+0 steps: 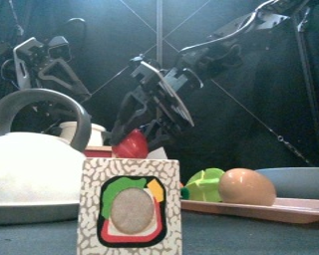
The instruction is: Place apple on small plate
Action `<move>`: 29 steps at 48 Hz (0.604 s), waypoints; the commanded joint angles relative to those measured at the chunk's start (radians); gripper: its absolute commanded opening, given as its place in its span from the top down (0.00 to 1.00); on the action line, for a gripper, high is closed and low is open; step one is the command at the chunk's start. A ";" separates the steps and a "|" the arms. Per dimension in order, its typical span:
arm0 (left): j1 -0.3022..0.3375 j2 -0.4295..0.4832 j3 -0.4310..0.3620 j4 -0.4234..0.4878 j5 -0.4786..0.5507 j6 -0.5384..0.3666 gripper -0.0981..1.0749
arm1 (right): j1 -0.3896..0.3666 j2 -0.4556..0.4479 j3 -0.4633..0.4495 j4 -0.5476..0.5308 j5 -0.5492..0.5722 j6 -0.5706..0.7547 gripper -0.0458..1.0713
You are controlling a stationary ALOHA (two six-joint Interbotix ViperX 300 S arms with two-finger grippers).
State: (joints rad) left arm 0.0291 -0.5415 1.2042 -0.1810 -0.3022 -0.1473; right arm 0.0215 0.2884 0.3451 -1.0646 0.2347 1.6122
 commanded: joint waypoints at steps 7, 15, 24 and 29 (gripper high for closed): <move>-0.003 -0.018 -0.003 0.002 0.020 0.002 0.12 | -0.015 0.009 -0.044 0.009 0.008 -0.003 0.17; -0.028 -0.037 0.005 0.003 0.064 0.002 0.12 | -0.018 0.014 -0.049 0.008 0.031 -0.003 0.08; -0.043 -0.043 0.006 0.006 0.081 0.003 0.12 | -0.028 0.014 -0.052 0.011 0.040 -0.005 0.05; -0.054 -0.043 0.008 0.008 0.097 0.003 0.12 | -0.028 0.012 -0.055 0.011 0.040 -0.006 0.05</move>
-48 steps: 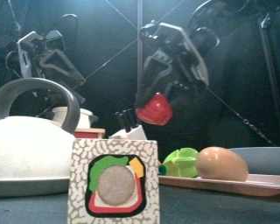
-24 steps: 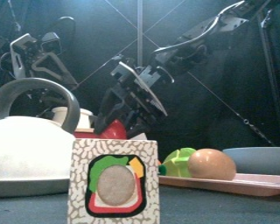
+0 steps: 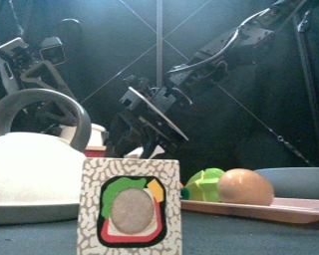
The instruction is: Place apple on small plate
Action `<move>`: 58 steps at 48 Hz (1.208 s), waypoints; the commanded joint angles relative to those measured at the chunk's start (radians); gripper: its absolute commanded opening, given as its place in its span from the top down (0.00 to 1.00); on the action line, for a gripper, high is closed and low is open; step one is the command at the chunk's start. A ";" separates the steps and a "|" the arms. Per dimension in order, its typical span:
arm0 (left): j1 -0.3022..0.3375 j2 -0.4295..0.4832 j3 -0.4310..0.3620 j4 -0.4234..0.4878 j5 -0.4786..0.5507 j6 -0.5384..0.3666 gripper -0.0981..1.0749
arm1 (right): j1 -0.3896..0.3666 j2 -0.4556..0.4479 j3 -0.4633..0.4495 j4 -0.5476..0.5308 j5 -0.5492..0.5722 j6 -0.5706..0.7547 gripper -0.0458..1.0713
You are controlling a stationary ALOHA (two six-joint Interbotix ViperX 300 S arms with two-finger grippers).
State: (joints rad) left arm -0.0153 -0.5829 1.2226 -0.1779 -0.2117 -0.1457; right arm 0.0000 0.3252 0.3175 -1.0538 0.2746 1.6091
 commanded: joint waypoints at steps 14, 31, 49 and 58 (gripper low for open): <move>-0.025 -0.002 -0.012 0.026 0.015 0.002 0.12 | -0.006 -0.075 0.003 0.028 -0.005 0.000 0.05; -0.017 -0.003 -0.012 0.083 0.006 0.002 0.12 | -0.054 -0.156 0.072 0.031 -0.034 -0.002 0.05; -0.020 -0.003 0.006 0.046 0.006 -0.009 0.12 | -0.118 -0.272 0.143 0.044 -0.084 -0.005 0.05; -0.014 -0.003 0.015 -0.012 0.006 0.000 0.12 | -0.124 -0.316 0.245 -0.038 -0.124 -0.003 0.05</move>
State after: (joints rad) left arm -0.0337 -0.5844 1.2456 -0.1795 -0.1963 -0.1488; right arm -0.1197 0.0614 0.5277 -1.0538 0.1779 1.6061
